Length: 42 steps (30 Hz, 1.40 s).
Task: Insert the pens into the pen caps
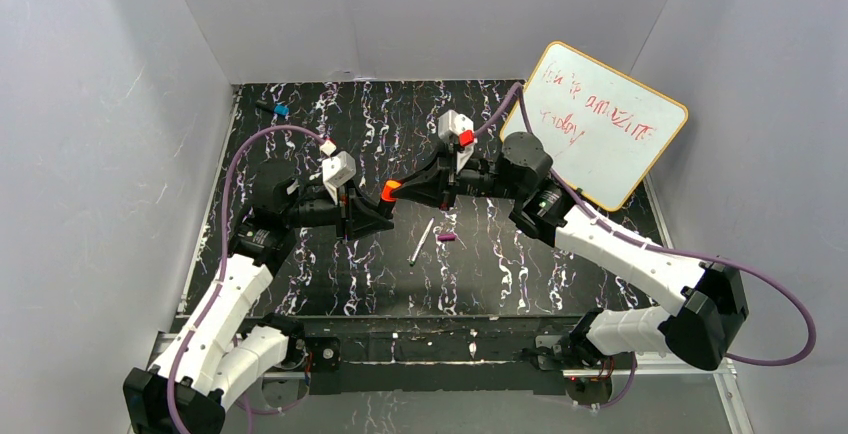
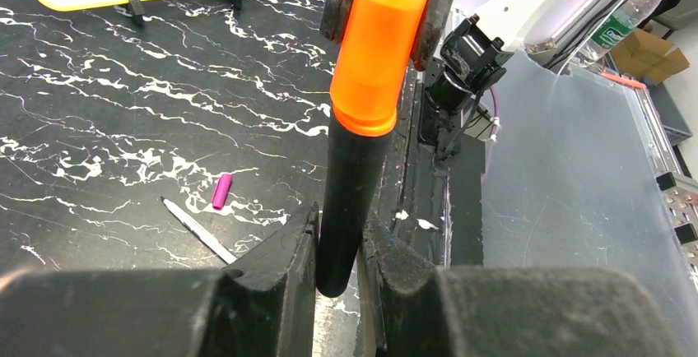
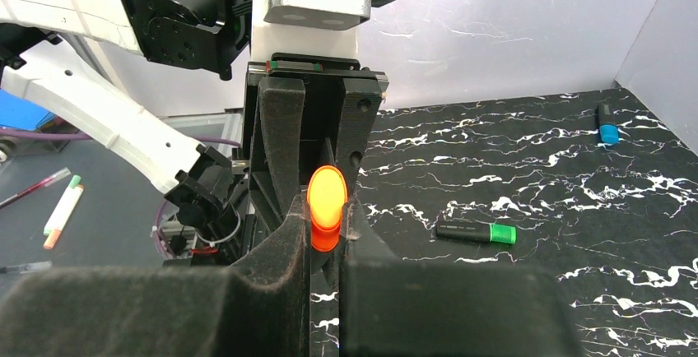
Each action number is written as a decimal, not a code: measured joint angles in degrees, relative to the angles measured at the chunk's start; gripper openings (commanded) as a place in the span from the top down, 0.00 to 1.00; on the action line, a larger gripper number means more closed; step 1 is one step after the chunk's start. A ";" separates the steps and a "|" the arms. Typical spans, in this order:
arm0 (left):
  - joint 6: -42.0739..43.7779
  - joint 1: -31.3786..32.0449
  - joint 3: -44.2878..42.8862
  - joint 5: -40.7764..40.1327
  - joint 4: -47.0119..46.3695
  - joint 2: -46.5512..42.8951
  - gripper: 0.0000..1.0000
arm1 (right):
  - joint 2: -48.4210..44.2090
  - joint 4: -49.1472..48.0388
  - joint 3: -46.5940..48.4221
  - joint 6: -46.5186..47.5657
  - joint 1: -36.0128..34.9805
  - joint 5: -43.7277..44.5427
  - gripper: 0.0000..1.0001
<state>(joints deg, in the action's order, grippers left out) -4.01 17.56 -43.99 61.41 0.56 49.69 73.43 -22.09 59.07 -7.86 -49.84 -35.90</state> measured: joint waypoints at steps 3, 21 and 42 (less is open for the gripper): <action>0.07 -0.11 -0.02 -0.11 0.07 -0.09 1.00 | 0.24 1.14 0.72 0.57 -0.04 -0.15 0.99; 1.95 -0.15 -0.96 -1.01 3.43 -0.52 1.00 | 0.44 4.22 2.01 2.78 -0.11 -1.05 0.99; -5.22 -0.37 -0.96 1.99 -3.13 -0.31 1.00 | -0.28 3.65 2.75 6.43 -0.22 -2.49 0.99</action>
<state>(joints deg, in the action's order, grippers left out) -9.23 17.19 -44.95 63.40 -2.57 49.39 73.14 -18.44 61.82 -1.43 -50.06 -38.39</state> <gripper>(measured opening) 0.176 0.121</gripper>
